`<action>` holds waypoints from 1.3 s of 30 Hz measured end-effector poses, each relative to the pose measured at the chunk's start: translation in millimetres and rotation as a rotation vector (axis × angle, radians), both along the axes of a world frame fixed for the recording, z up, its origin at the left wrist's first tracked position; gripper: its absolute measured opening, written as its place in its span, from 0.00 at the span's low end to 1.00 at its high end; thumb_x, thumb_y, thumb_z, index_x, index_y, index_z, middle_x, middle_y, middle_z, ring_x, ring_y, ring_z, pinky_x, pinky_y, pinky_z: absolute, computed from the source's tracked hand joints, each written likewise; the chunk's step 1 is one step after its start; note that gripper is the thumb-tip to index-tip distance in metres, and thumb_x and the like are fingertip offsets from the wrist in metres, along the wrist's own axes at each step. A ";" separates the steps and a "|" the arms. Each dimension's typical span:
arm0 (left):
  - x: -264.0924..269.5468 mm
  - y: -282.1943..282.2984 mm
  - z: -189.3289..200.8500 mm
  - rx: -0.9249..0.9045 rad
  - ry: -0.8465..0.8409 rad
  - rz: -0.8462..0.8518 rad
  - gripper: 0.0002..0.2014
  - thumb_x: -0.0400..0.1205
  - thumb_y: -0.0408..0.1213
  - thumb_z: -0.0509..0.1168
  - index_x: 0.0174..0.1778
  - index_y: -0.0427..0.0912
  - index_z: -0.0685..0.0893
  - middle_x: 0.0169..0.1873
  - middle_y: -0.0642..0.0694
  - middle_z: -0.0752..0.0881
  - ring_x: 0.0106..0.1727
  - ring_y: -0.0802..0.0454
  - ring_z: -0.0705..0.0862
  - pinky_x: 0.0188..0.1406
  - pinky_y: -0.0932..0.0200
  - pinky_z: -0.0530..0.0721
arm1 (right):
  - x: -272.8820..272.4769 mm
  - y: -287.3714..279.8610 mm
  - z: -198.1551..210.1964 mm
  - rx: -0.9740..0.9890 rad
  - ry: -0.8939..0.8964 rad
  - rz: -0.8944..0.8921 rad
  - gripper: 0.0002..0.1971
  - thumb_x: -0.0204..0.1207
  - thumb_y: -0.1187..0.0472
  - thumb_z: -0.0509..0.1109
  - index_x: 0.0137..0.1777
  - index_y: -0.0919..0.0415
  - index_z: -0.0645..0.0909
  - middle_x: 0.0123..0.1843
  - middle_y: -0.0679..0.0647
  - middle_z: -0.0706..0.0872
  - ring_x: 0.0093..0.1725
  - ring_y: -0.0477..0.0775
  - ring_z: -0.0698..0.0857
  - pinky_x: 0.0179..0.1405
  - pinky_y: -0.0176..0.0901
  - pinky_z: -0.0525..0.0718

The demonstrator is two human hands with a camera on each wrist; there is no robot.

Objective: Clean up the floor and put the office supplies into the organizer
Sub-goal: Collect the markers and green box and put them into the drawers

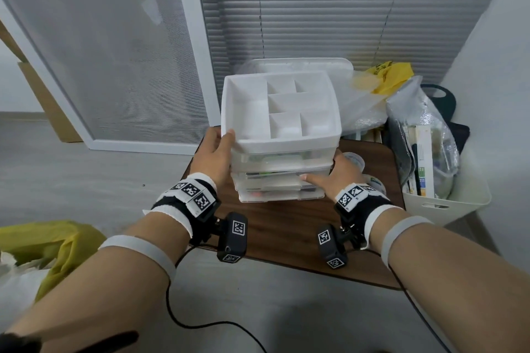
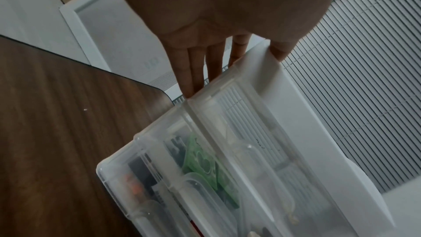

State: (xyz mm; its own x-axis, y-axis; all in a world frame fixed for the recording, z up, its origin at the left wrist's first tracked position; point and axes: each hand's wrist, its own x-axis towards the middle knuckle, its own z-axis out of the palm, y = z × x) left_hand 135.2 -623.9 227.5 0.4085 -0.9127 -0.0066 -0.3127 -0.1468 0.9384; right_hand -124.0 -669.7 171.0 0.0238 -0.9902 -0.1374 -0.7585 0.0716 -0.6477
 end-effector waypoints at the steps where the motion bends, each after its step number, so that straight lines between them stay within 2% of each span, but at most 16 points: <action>1: -1.0 1.6 -2.3 -0.005 0.017 0.005 0.13 0.81 0.59 0.60 0.47 0.54 0.79 0.45 0.53 0.87 0.49 0.52 0.86 0.46 0.54 0.80 | -1.6 0.7 0.2 0.000 0.006 0.015 0.46 0.53 0.29 0.77 0.70 0.50 0.72 0.61 0.50 0.86 0.63 0.59 0.84 0.60 0.57 0.86; 3: -5.0 7.7 -10.8 0.004 0.070 -0.039 0.21 0.78 0.61 0.65 0.57 0.49 0.78 0.51 0.54 0.86 0.54 0.55 0.86 0.50 0.60 0.83 | -8.6 3.0 -0.4 0.017 0.000 0.062 0.43 0.58 0.34 0.80 0.71 0.53 0.70 0.64 0.52 0.84 0.65 0.58 0.82 0.63 0.53 0.83; 5: -7.8 16.7 -26.3 0.026 0.033 -0.147 0.30 0.73 0.54 0.76 0.66 0.49 0.71 0.57 0.58 0.82 0.57 0.65 0.82 0.49 0.74 0.82 | -19.9 6.2 -4.1 0.049 -0.016 0.120 0.41 0.62 0.40 0.82 0.71 0.54 0.69 0.65 0.51 0.82 0.64 0.55 0.82 0.61 0.47 0.82; 6: -7.7 20.2 -35.9 0.033 -0.024 -0.184 0.39 0.68 0.51 0.81 0.70 0.49 0.68 0.61 0.56 0.79 0.60 0.64 0.81 0.52 0.75 0.81 | -25.6 7.5 -7.2 0.059 -0.011 0.146 0.41 0.63 0.40 0.81 0.72 0.53 0.68 0.66 0.50 0.81 0.63 0.54 0.82 0.60 0.46 0.82; 8: -6.9 21.7 -54.3 0.072 -0.166 -0.193 0.52 0.55 0.51 0.86 0.72 0.49 0.65 0.65 0.49 0.74 0.64 0.54 0.79 0.63 0.58 0.84 | -38.2 9.0 -11.8 0.064 0.013 0.172 0.42 0.64 0.40 0.80 0.75 0.49 0.66 0.68 0.45 0.79 0.64 0.53 0.83 0.59 0.44 0.81; 11: -9.1 21.3 -58.5 0.098 -0.221 -0.191 0.47 0.57 0.44 0.85 0.68 0.49 0.65 0.60 0.49 0.78 0.59 0.49 0.83 0.63 0.44 0.86 | -51.4 7.8 -15.5 0.005 0.042 0.123 0.39 0.69 0.46 0.79 0.78 0.53 0.68 0.72 0.50 0.79 0.69 0.55 0.81 0.65 0.46 0.80; 15: -6.6 11.9 -46.7 0.076 -0.260 -0.134 0.41 0.68 0.34 0.83 0.71 0.53 0.66 0.51 0.54 0.82 0.47 0.57 0.84 0.52 0.58 0.84 | -65.4 4.3 -17.1 -0.122 0.218 -0.009 0.22 0.74 0.54 0.71 0.68 0.53 0.76 0.64 0.59 0.78 0.67 0.64 0.75 0.65 0.54 0.78; 18: -7.7 8.7 -40.6 0.055 -0.293 -0.124 0.44 0.68 0.35 0.83 0.77 0.53 0.66 0.48 0.55 0.82 0.41 0.68 0.80 0.47 0.62 0.80 | -75.4 4.4 -21.3 0.011 0.306 -0.053 0.25 0.74 0.54 0.69 0.72 0.52 0.71 0.66 0.63 0.75 0.67 0.69 0.74 0.64 0.57 0.79; 21: -7.5 10.5 -45.4 0.042 -0.310 -0.110 0.43 0.68 0.37 0.82 0.75 0.54 0.66 0.50 0.52 0.84 0.42 0.58 0.84 0.49 0.58 0.83 | -80.7 9.7 -24.0 0.130 0.351 -0.034 0.30 0.73 0.51 0.68 0.76 0.46 0.66 0.69 0.62 0.72 0.69 0.68 0.73 0.66 0.58 0.78; 24: -8.9 11.1 -50.3 0.047 -0.304 -0.111 0.41 0.69 0.37 0.82 0.73 0.52 0.65 0.50 0.51 0.83 0.48 0.50 0.85 0.49 0.56 0.83 | -73.5 15.1 -22.5 -0.024 0.373 -0.043 0.17 0.74 0.51 0.68 0.63 0.46 0.76 0.61 0.55 0.76 0.65 0.61 0.76 0.61 0.57 0.78; 27: -8.2 10.3 -52.4 0.054 -0.314 -0.113 0.39 0.69 0.38 0.82 0.70 0.53 0.65 0.46 0.56 0.81 0.47 0.49 0.85 0.47 0.57 0.83 | -48.6 21.7 -4.1 -0.197 0.024 -0.050 0.03 0.75 0.53 0.70 0.44 0.48 0.78 0.40 0.49 0.82 0.43 0.52 0.84 0.46 0.48 0.81; 30: -8.6 10.9 -51.6 0.074 -0.325 -0.109 0.37 0.69 0.38 0.82 0.67 0.53 0.66 0.44 0.60 0.80 0.46 0.51 0.85 0.45 0.58 0.82 | -14.6 34.0 28.2 0.049 -0.553 -0.009 0.11 0.82 0.56 0.66 0.44 0.60 0.86 0.33 0.58 0.91 0.29 0.54 0.88 0.35 0.45 0.82; 32: -10.2 11.7 -49.8 0.081 -0.336 -0.105 0.38 0.68 0.39 0.83 0.67 0.55 0.66 0.43 0.60 0.81 0.46 0.50 0.86 0.46 0.56 0.84 | 4.5 39.7 41.7 0.319 -0.878 0.003 0.13 0.83 0.57 0.66 0.53 0.66 0.87 0.45 0.63 0.93 0.37 0.60 0.91 0.43 0.50 0.85; 35: -12.2 13.9 -46.8 0.082 -0.344 -0.104 0.40 0.66 0.40 0.83 0.65 0.62 0.64 0.47 0.56 0.84 0.49 0.47 0.88 0.53 0.49 0.88 | 20.5 43.7 43.0 0.560 -1.163 -0.038 0.17 0.81 0.57 0.68 0.66 0.65 0.81 0.58 0.61 0.91 0.50 0.61 0.92 0.56 0.51 0.84; 37: -15.1 14.4 -47.1 0.090 -0.349 -0.098 0.40 0.65 0.42 0.83 0.63 0.63 0.63 0.49 0.54 0.85 0.50 0.45 0.88 0.54 0.46 0.88 | 24.4 43.5 40.5 0.620 -1.301 -0.096 0.19 0.81 0.58 0.69 0.69 0.63 0.79 0.60 0.59 0.91 0.52 0.60 0.91 0.60 0.51 0.82; 39: -18.5 15.7 -45.7 0.104 -0.391 -0.076 0.38 0.65 0.48 0.82 0.63 0.61 0.64 0.48 0.54 0.85 0.48 0.45 0.86 0.52 0.47 0.87 | 26.7 43.3 40.2 0.629 -1.351 -0.138 0.16 0.80 0.57 0.70 0.64 0.62 0.81 0.56 0.57 0.91 0.49 0.57 0.91 0.58 0.50 0.82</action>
